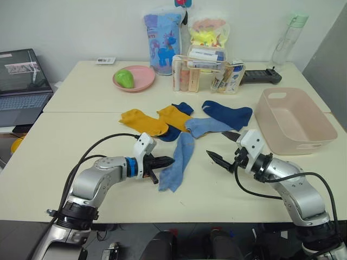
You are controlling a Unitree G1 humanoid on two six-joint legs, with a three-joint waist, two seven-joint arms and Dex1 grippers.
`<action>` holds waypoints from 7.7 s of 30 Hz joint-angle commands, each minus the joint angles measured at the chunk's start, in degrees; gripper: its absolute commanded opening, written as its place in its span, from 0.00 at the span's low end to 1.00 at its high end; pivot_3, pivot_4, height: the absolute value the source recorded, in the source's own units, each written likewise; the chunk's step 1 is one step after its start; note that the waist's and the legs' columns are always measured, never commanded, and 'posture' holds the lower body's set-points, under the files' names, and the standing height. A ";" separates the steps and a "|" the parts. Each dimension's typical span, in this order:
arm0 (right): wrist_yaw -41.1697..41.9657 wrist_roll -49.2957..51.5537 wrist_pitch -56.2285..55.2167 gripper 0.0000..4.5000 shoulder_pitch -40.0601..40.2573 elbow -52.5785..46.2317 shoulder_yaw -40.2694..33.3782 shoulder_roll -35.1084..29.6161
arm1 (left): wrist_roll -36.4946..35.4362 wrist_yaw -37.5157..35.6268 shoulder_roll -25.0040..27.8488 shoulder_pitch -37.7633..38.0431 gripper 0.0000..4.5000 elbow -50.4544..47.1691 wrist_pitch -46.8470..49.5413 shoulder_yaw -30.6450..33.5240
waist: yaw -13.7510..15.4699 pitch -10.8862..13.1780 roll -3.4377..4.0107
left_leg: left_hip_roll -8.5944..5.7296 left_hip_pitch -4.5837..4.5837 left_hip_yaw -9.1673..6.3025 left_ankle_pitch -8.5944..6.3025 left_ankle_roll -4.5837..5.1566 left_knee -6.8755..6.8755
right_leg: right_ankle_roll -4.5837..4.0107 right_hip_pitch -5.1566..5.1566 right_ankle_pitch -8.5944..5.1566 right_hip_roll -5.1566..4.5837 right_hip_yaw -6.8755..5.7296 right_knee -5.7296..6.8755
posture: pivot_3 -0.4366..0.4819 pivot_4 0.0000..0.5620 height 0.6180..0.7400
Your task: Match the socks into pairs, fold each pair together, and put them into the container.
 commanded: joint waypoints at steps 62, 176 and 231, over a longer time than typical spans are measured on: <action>17.39 3.14 1.68 1.00 5.80 -3.51 2.97 -14.56 | 8.90 -3.31 -2.54 -10.24 0.56 18.68 -14.02 -2.10 | 0.92 0.09 -0.05 | -0.03 -0.09 0.07 -0.10 0.17 0.12 | 0.05 0.06 0.02 -0.08 -0.07 -0.08 | 0.48 0.27 1.00; 8.65 18.57 30.17 0.00 7.14 -4.47 -6.76 -13.24 | -0.89 4.19 -5.11 7.47 0.01 -5.32 -1.04 5.99 | 1.18 0.09 -0.14 | -0.03 -0.24 0.06 -0.11 0.19 0.18 | 0.11 -0.02 0.06 -0.09 -0.06 -0.10 | 0.48 0.27 1.00; 11.07 17.24 35.05 0.00 -7.67 6.30 -1.59 -15.14 | -1.33 26.25 -23.17 26.13 0.01 -20.65 -9.66 6.23 | 1.55 0.09 -0.16 | -0.02 -0.29 0.11 -0.12 0.20 0.19 | 0.11 0.00 0.06 -0.09 -0.10 -0.14 | 0.48 0.27 1.00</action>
